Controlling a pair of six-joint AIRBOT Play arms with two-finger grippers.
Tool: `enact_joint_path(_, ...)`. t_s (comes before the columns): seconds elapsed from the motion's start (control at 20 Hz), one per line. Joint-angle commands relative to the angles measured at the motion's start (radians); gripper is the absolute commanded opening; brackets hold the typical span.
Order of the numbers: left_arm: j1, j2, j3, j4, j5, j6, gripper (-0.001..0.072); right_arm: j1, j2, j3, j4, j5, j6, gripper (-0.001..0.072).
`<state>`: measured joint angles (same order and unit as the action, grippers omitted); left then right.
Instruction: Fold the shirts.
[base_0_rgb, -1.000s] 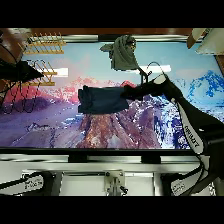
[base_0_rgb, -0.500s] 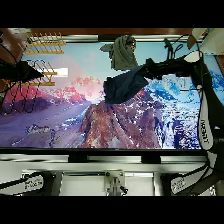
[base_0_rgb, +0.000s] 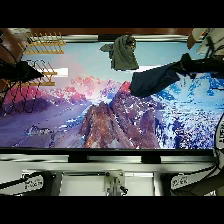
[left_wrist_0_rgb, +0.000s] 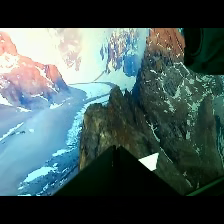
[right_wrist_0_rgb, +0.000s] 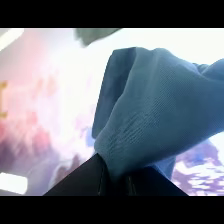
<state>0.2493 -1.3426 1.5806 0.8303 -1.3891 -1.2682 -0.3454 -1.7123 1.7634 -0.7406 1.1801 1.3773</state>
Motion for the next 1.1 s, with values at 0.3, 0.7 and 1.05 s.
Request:
enact_joint_path(0.3,0.000,-0.010,-0.003,0.000,0.001,0.000,0.0032,-0.235,0.078,0.000,-0.425,-0.087,0.256,0.0068)
enact_joint_path(0.7,0.000,-0.033,-0.003,0.000,0.001,0.000,0.0032,-0.245,0.072,-0.178,-0.696,0.154,0.512,0.0067)
enact_joint_path(1.05,0.000,-0.060,-0.003,0.000,0.002,0.001,0.0032,-0.245,0.075,-0.259,-0.622,0.309,0.495,0.0067)
